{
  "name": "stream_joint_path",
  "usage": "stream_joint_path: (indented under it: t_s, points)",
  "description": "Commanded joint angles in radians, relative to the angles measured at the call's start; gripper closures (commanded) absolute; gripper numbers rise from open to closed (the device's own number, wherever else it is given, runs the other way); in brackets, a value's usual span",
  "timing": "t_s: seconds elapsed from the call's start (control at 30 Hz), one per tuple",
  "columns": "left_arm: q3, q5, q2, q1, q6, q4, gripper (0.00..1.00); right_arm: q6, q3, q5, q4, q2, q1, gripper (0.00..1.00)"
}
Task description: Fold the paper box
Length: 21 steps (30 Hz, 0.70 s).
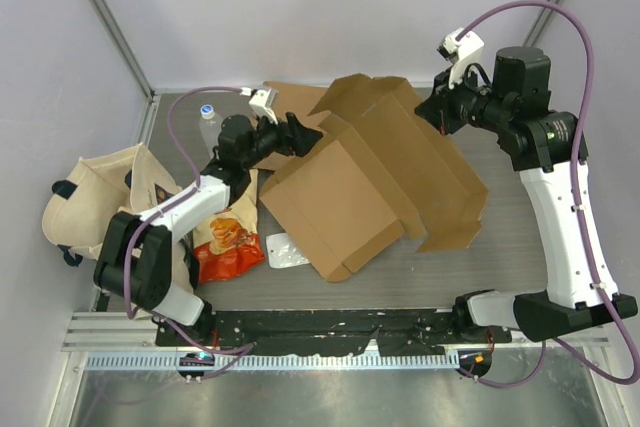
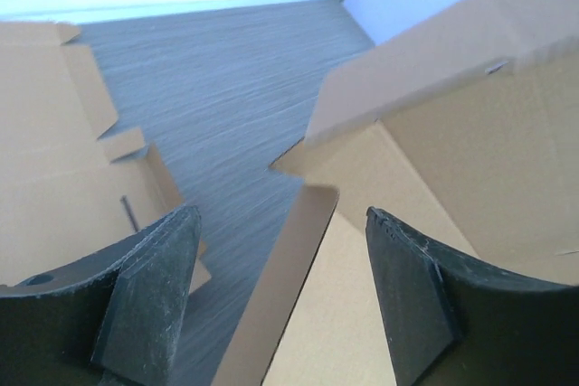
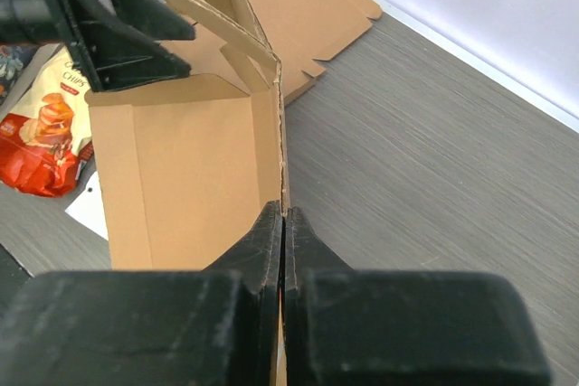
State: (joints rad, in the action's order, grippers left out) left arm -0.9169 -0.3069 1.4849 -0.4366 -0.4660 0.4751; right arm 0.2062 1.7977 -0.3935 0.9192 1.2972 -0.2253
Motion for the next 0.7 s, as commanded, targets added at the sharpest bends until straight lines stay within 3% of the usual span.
stream_joint_path:
  t_s: [0.0, 0.27, 0.43, 0.47, 0.5, 0.57, 0.67]
  points:
    - [-0.132, -0.271, 0.061, 0.022, 0.001, 0.057, 0.21, -0.016, 0.052, -0.091, -0.01, 0.01, 0.006, 0.99]
    - [-0.186, -0.288, 0.167, 0.022, -0.046, 0.115, 0.29, -0.03, 0.058, -0.139, -0.031, 0.008, 0.017, 0.99]
    - [-0.151, -0.282, 0.169, 0.012, -0.094, 0.232, 0.57, -0.037, 0.06, -0.148, -0.036, 0.019, 0.017, 0.99]
    - [-0.14, -0.265, 0.161, 0.006, -0.085, 0.234, 0.58, -0.039, 0.058, -0.153, -0.037, 0.016, 0.017, 0.99]
    - [-0.132, -0.246, 0.15, -0.004, -0.068, 0.214, 0.58, -0.039, 0.055, -0.156, -0.04, 0.017, 0.017, 0.99]
    - [-0.12, -0.187, 0.134, -0.007, -0.037, 0.188, 0.42, -0.037, 0.052, -0.148, -0.039, 0.014, 0.018, 0.99]
    - [-0.1, -0.092, 0.092, -0.007, -0.004, 0.157, 0.31, -0.037, 0.058, -0.139, -0.04, 0.007, 0.02, 0.99]
